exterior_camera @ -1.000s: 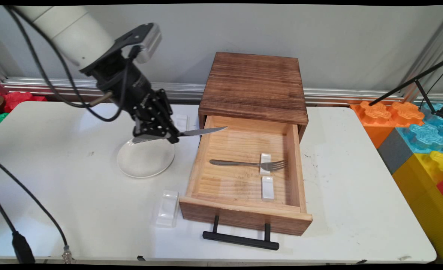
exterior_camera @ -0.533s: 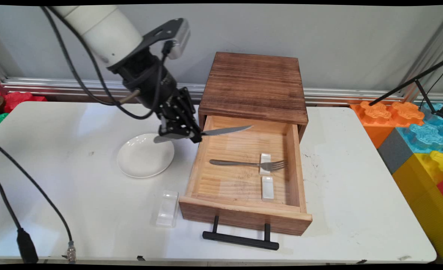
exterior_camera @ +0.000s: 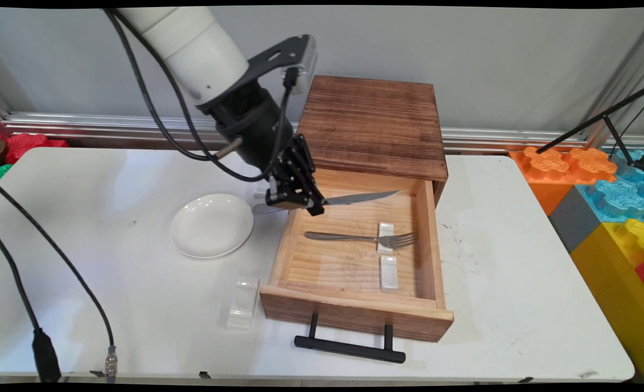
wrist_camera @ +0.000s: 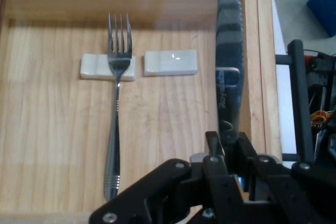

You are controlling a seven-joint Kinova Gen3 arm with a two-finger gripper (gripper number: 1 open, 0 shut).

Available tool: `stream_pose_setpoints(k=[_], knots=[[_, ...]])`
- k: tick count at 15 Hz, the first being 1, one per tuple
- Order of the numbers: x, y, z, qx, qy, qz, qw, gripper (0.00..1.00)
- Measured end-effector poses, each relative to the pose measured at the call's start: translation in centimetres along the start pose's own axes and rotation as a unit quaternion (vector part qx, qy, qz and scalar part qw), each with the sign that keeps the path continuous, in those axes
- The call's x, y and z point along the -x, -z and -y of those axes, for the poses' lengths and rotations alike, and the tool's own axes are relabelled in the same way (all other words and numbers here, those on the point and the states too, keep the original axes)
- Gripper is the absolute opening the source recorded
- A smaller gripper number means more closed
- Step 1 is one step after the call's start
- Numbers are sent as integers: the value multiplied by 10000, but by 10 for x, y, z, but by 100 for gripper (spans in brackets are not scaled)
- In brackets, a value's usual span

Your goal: Place the picked object into the drawer

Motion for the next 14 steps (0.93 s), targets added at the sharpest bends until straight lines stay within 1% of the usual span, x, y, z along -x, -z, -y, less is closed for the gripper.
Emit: stream_pose_setpoints(k=[3, 7, 14], knots=[[-7, -12, 3, -6, -29, -17, 10000, 0], [-12, -36, 11, -61, 17, -65, 10000, 0], [-6, -83, 23, -71, 161, -105, 9998, 0]])
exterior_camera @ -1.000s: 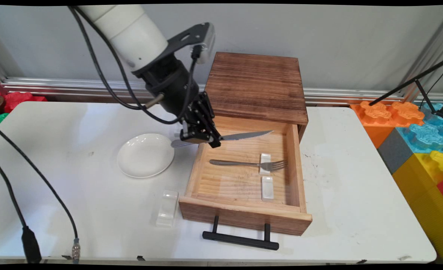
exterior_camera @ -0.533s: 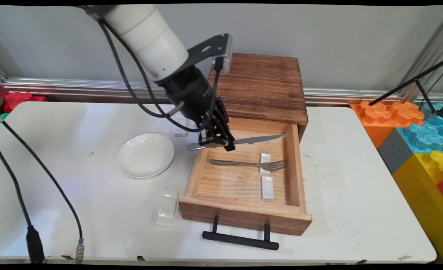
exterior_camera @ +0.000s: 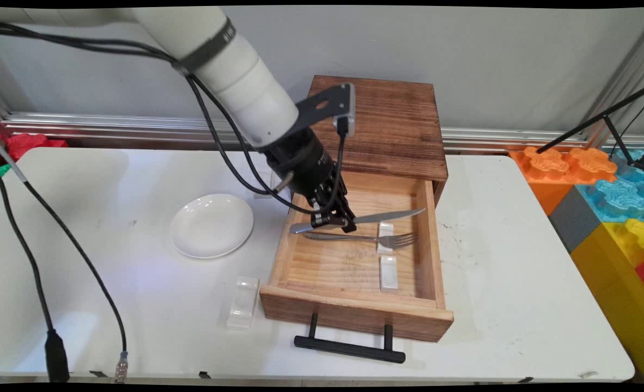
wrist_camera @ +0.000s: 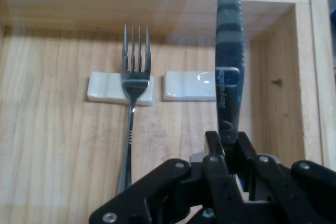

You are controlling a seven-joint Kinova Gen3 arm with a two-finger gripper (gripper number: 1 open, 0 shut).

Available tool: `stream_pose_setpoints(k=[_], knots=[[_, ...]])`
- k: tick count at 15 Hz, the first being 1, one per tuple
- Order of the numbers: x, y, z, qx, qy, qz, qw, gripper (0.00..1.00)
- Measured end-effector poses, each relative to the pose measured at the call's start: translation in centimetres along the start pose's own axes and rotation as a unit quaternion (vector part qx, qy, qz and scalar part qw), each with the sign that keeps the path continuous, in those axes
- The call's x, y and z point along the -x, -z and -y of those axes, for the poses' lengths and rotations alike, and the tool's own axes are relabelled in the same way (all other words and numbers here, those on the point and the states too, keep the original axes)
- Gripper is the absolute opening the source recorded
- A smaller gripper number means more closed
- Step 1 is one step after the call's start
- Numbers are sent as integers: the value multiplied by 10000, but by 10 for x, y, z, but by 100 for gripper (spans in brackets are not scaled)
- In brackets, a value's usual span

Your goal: Place the picked object into the drawer

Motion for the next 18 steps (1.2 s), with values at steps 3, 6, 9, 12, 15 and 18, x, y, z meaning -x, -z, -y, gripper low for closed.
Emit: stream_pose_setpoints(k=[3, 6, 9, 12, 15, 18], knots=[[5, -18, 2, 24, 36, -6, 10000, 0], [10, -33, 3, 46, 66, -11, 10000, 0], [17, -50, 3, 71, 75, 4, 9999, 0], [23, -62, 4, 95, 82, 15, 9999, 0], [28, -74, 5, 108, 94, 4, 9999, 0], [34, -86, 7, 122, 92, 24, 9999, 0]])
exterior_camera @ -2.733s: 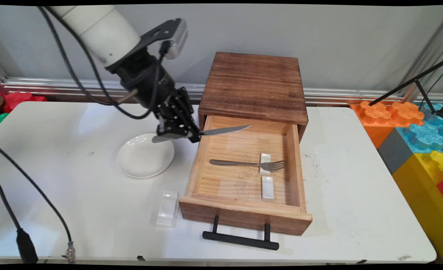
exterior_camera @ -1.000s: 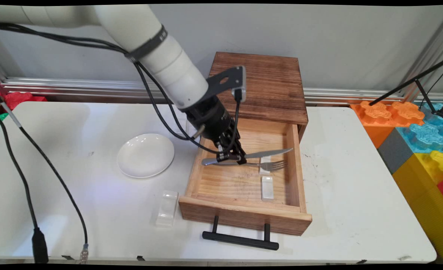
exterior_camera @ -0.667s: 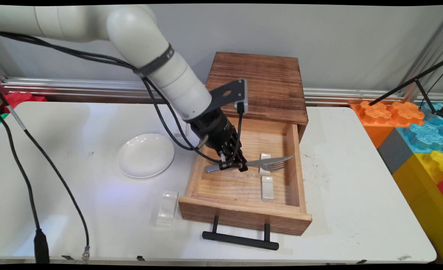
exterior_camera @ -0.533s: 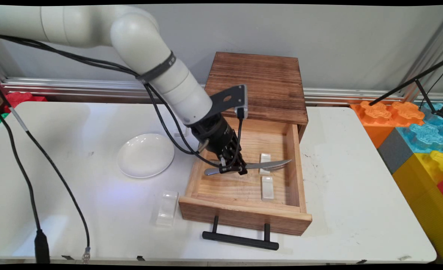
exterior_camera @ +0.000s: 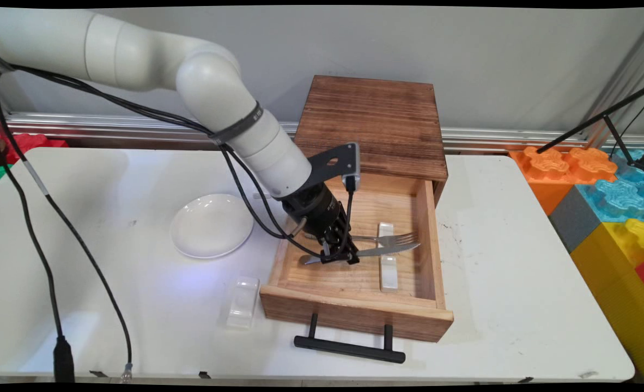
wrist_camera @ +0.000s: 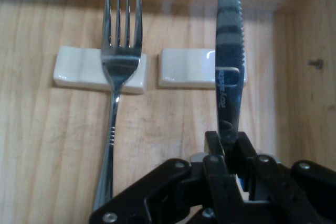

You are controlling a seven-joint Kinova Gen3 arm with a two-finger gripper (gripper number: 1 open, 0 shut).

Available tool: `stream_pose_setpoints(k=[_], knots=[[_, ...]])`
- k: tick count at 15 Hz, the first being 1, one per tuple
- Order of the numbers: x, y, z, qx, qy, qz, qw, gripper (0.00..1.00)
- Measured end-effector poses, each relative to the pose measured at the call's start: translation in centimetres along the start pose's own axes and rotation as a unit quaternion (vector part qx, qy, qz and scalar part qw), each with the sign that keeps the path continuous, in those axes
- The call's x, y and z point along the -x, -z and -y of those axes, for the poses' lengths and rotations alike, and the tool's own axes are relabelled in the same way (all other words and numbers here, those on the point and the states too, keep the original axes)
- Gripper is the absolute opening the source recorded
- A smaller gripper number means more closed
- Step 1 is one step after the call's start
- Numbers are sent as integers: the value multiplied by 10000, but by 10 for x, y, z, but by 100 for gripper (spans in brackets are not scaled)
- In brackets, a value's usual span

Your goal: Place the picked object into the drawer

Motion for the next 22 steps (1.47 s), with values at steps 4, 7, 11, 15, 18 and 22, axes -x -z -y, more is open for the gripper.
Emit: stream_pose_setpoints(k=[4, 7, 11, 15, 18, 22], knots=[[6, -12, 3, 49, -39, 41, 10000, 0], [10, -18, 4, 101, -66, 79, 9999, 0], [15, -25, 5, 175, -94, 122, 9997, 0], [16, -31, 7, 233, -111, 145, 9996, 0], [16, -34, 8, 271, -124, 166, 9994, 0], [16, -37, 11, 308, -115, 189, 9993, 0]])
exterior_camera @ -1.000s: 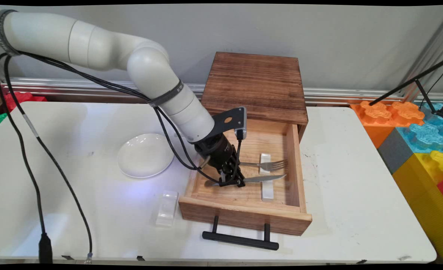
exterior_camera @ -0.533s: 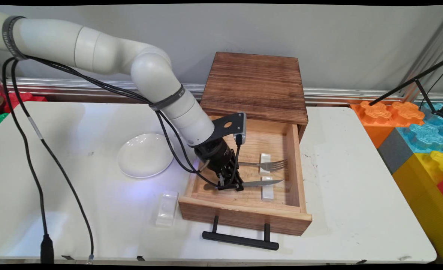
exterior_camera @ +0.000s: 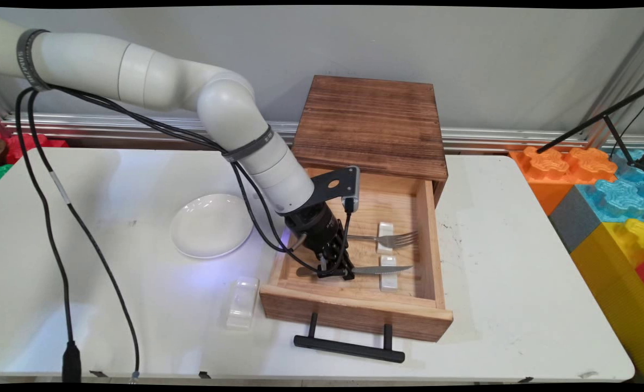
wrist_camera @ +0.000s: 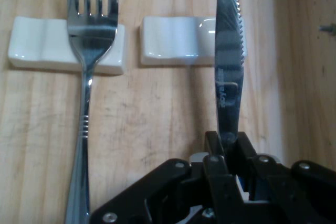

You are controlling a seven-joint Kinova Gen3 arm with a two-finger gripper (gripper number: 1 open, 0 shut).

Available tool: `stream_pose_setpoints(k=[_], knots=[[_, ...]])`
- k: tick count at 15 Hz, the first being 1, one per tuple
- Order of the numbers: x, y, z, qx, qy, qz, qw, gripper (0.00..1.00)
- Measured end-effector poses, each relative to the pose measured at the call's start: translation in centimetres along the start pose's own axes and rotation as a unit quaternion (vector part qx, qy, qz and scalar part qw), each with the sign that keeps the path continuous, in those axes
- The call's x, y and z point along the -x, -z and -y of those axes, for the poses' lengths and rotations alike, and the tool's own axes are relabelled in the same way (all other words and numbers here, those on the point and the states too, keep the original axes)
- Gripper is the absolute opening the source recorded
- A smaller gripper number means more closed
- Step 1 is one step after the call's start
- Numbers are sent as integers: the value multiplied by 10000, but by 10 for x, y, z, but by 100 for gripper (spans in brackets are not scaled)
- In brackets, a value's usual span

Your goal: Place the picked object into the drawer

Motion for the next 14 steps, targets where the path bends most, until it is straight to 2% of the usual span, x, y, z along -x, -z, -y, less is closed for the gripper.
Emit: stream_pose_setpoints(k=[7, 8, 14], knots=[[-2, -5, 4, 59, 49, 15, 10000, 0], [-2, -5, 5, 59, 54, 10, 10000, 100], [-4, -3, 6, 103, 119, -8, 9999, 100]])
